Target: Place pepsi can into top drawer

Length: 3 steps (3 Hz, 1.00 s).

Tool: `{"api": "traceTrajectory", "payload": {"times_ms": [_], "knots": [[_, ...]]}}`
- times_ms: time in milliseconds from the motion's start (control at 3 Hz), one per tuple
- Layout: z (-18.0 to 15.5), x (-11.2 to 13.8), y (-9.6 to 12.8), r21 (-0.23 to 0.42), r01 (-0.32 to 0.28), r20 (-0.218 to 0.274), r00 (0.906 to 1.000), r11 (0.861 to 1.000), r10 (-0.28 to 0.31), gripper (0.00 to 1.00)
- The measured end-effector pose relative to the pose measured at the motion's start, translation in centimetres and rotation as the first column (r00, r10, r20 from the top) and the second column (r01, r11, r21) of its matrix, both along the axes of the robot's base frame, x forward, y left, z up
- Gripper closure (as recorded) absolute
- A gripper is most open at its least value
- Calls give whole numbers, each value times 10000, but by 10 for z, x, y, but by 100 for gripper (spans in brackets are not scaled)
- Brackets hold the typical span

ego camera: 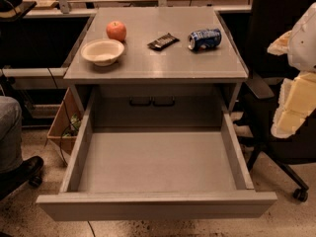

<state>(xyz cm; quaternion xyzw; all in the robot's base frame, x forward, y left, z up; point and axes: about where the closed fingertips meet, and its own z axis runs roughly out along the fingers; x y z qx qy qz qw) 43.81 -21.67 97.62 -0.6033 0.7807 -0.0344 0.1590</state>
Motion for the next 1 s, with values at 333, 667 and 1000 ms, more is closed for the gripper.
{"api": "traceTrajectory", "payload": {"times_ms": [333,667,1000], "knots": [[0,0,0,1,2,3,10000,10000,-2,0],[6,14,-9,273,353,410,9985,9990,-364,0],[12,60,-18,517,695,1040,9918,9962,-746,0]]}}
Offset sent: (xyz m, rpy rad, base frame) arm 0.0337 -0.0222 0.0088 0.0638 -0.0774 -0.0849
